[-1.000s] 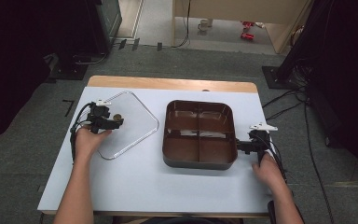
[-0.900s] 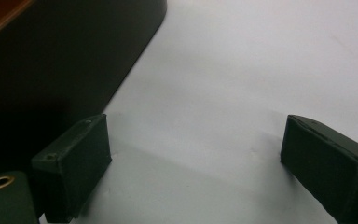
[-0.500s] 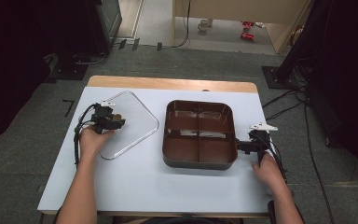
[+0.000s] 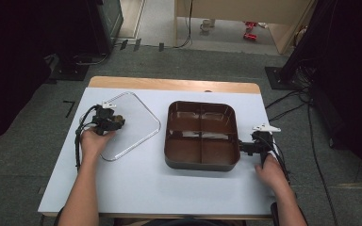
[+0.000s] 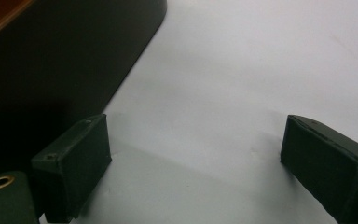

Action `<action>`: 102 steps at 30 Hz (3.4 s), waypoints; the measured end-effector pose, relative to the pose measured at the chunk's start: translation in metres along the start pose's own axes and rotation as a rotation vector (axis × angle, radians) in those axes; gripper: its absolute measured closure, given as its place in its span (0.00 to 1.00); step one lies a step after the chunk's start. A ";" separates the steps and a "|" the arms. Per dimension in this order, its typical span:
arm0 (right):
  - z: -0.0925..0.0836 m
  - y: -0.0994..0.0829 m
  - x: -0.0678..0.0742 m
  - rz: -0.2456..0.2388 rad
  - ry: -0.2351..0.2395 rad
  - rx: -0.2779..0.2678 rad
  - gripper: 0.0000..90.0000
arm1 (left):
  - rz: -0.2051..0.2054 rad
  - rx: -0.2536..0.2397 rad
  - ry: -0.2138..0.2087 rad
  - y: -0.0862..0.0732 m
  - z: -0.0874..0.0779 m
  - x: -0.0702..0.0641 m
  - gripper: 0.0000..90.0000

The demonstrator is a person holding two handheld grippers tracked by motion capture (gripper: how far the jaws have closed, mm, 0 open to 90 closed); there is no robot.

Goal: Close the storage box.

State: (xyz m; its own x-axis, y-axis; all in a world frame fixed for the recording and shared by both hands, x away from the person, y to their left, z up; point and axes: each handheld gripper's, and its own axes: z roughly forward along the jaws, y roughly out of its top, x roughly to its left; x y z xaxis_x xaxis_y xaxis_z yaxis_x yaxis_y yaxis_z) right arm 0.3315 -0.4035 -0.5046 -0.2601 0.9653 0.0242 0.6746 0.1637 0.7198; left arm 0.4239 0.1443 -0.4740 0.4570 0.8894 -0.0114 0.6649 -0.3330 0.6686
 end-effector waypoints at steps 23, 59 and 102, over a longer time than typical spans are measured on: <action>0.000 0.000 0.000 -0.001 0.000 0.000 0.09 | 0.020 -0.061 -0.041 0.029 -0.045 -0.011 0.66; 0.000 0.000 0.000 -0.003 0.001 0.000 0.09 | 0.335 -0.123 -0.371 0.085 -0.037 -0.142 0.66; 0.000 0.000 0.000 -0.002 0.002 0.000 0.09 | 0.553 -0.014 -0.528 0.104 0.022 -0.243 0.66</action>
State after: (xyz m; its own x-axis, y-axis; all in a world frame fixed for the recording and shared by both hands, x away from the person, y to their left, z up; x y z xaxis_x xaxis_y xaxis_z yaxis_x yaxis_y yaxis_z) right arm 0.3316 -0.4039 -0.5048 -0.2629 0.9645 0.0237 0.6737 0.1659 0.7202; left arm 0.3953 -0.1139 -0.4179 0.9453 0.3253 -0.0238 0.2511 -0.6793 0.6896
